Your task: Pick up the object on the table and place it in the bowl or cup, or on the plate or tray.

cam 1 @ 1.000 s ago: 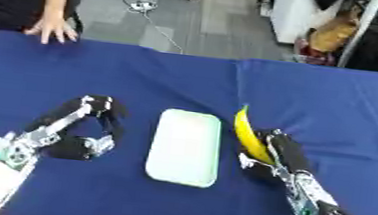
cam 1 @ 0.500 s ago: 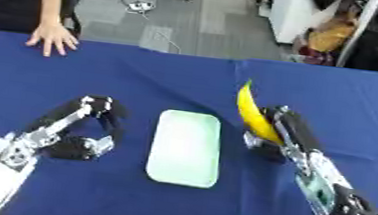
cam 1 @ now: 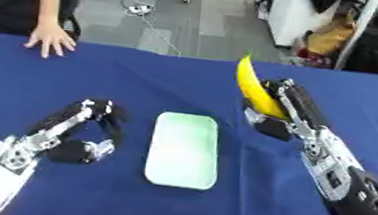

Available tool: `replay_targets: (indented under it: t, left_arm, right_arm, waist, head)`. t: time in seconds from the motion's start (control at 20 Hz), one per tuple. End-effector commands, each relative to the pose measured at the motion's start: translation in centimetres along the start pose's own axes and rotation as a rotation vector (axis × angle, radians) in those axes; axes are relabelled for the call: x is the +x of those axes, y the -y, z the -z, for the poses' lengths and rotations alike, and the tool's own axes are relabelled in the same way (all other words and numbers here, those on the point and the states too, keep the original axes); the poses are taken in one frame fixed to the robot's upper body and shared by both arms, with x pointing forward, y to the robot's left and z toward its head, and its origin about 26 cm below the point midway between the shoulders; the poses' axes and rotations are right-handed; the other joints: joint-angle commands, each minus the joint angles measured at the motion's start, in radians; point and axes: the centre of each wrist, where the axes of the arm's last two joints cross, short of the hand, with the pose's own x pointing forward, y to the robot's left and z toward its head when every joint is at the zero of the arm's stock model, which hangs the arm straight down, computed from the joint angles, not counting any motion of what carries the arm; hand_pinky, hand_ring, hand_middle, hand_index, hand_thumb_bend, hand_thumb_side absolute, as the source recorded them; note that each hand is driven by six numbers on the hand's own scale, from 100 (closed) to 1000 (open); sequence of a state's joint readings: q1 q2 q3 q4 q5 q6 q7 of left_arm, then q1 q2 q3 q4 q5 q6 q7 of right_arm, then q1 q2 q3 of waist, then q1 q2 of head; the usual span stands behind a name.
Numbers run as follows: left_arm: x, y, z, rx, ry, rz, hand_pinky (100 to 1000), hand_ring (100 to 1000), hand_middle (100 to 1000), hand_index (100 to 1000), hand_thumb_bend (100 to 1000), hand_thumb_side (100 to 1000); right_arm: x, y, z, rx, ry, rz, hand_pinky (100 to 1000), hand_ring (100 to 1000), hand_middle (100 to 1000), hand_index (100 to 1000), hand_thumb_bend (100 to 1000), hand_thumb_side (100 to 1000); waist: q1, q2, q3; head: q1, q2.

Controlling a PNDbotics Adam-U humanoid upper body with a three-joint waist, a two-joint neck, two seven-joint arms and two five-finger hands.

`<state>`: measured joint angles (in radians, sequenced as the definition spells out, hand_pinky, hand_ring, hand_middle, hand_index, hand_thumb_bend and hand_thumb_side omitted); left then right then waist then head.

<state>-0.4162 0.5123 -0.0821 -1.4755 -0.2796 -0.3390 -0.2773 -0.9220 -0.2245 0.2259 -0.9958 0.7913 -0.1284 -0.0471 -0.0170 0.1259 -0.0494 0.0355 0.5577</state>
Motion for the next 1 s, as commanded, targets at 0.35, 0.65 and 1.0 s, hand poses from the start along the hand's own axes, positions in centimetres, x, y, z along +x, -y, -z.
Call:
replay_targets:
  t: [0.35, 0.65, 1.0]
  left_arm:
    - [0.3, -0.9, 0.2, 0.006, 0.018, 0.020, 541, 632, 707, 758, 100, 667]
    - [0.4, -0.8, 0.4, 0.005, 0.027, 0.020, 542, 633, 708, 759, 100, 662]
    - [0.5, -0.8, 0.4, 0.007, 0.031, 0.018, 543, 633, 708, 759, 100, 662]
  right_arm:
    - [1.1, 1.0, 0.8, -0.014, 0.050, -0.015, 100, 159, 286, 465, 100, 522]
    - [2.4, -1.0, 1.3, 0.033, 0.087, -0.018, 100, 159, 286, 464, 100, 517]
    - [2.5, -1.8, 1.4, 0.040, 0.090, -0.021, 100, 158, 285, 463, 100, 513]
  waist:
    - [0.009, -0.017, 0.016]
    - [0.018, -0.016, 0.043]
    - [0.022, -0.014, 0.062]
  head:
    - [-0.015, -0.014]
    - [-0.027, -0.018]
    - [-0.028, -0.020]
